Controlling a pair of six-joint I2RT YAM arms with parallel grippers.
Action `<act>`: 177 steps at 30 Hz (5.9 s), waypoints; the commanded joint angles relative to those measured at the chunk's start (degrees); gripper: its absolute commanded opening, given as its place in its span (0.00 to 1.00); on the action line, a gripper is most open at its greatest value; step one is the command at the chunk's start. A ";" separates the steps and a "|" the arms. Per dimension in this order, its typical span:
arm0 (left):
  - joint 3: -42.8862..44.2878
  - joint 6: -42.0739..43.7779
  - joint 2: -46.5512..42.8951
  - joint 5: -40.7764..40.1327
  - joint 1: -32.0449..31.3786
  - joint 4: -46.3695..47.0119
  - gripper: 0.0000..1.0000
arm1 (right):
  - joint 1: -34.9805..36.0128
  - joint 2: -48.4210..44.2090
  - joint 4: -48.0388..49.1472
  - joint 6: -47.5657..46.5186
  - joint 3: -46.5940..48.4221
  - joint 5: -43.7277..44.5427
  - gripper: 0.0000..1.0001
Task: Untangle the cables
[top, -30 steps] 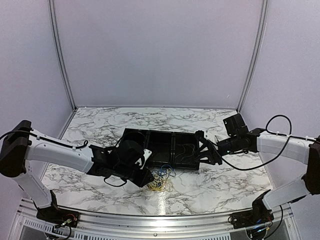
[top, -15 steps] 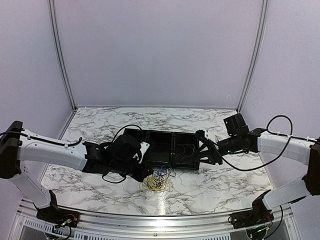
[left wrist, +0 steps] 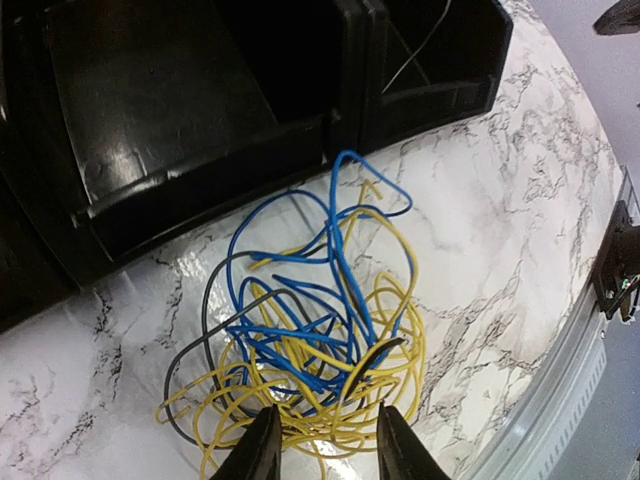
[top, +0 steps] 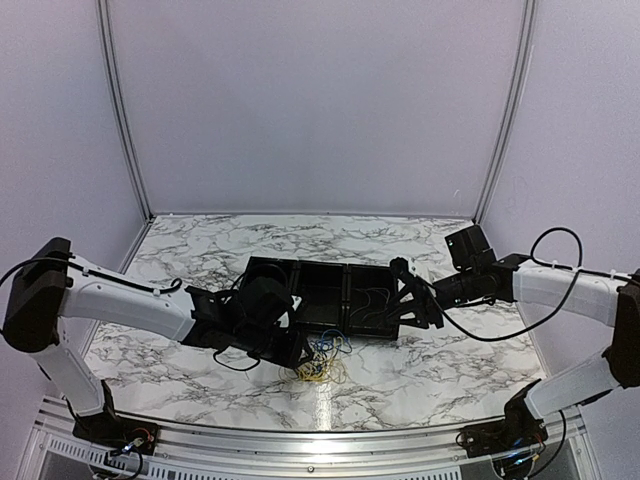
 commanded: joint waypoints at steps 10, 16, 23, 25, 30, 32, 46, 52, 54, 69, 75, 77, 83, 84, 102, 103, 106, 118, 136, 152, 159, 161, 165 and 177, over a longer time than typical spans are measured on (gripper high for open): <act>1.88 -2.96 1.44 2.67 2.08 -0.74 0.16 | 0.57 -0.47 0.39 -1.10 0.05 -0.04 0.39; 2.21 -2.46 1.76 3.40 2.12 -0.15 0.04 | 0.57 -0.22 0.36 -1.19 -0.10 0.23 0.39; 1.89 0.31 -3.97 5.80 1.82 0.84 0.00 | 0.57 0.01 -0.06 -0.73 0.73 -0.63 0.39; 1.53 2.58 -7.04 7.39 1.30 0.85 0.00 | 0.61 0.21 -1.32 -0.04 2.82 -2.06 0.39; -1.77 6.39 -16.11 9.26 0.78 3.09 0.00 | 3.69 1.90 -4.49 2.22 11.36 -4.05 0.46; -3.19 7.19 -19.60 7.70 0.78 4.39 0.00 | 6.65 3.88 -6.49 2.39 15.59 -3.56 0.51; -6.67 7.25 -25.39 3.68 0.76 10.81 0.00 | 20.32 16.53 -7.78 11.10 30.92 -5.36 0.70; -7.60 7.40 -26.14 2.62 0.78 12.75 0.00 | 21.32 18.56 -7.69 12.27 31.20 -3.47 0.48; -7.96 7.41 -25.76 2.15 0.78 13.08 0.05 | 21.36 18.29 -7.20 13.06 31.47 -3.46 0.13; -18.43 7.72 -6.59 -4.72 -1.51 54.60 0.44 | 21.38 12.59 -7.24 13.95 31.29 -4.05 0.00; -16.50 3.33 6.84 -3.90 -2.44 64.13 0.24 | 21.30 11.57 -10.21 12.92 35.09 -7.25 0.00; -16.28 1.70 10.49 -3.20 -2.63 68.12 0.20 | 21.27 11.21 -12.03 12.35 37.76 -8.16 0.00; -14.82 -2.97 19.40 -0.13 -3.26 76.62 0.15 | 19.77 10.89 -17.20 13.33 51.85 -12.44 0.00; -14.60 -3.90 20.45 0.04 -3.33 77.63 0.14 | 19.14 11.07 -17.48 13.75 53.62 -13.85 0.00; -11.14 -7.83 27.45 2.78 -3.18 77.29 0.08 | 11.91 18.16 -14.80 16.05 84.70 -16.87 0.00; -11.22 -7.72 27.21 2.79 -3.18 77.10 0.08 | 11.90 18.04 -15.10 15.64 83.82 -16.77 0.00; -12.49 -7.41 25.45 2.17 -3.18 77.10 0.12 | 11.90 17.20 -15.16 14.82 80.43 -15.68 0.00; -22.60 -3.19 9.74 -3.95 -3.53 75.96 0.35 | 11.19 12.02 -15.62 11.13 63.71 -10.70 0.00; -21.18 16.45 -30.37 -20.04 -3.62 27.84 0.50 | 9.82 1.12 -15.23 4.44 33.71 -1.01 0.00; 11.28 27.65 -10.61 -2.05 -3.62 7.00 0.54 | 9.85 -0.26 -10.22 7.95 28.22 -3.57 0.00; 12.99 26.52 -8.22 -2.34 -3.62 8.19 0.27 | 9.88 -0.97 -9.74 8.16 27.52 -3.57 0.00; 11.99 26.48 -9.39 -3.18 -3.60 9.61 0.14 | 9.88 -1.15 -9.55 8.12 27.07 -3.10 0.00; 8.10 26.68 -14.28 -9.47 -3.55 12.80 0.00 | 9.83 -1.17 -7.65 8.61 24.40 -0.37 0.02; 4.11 28.06 -28.53 -31.31 0.73 3.41 0.00 | 6.89 -2.83 5.43 13.49 9.92 10.95 0.35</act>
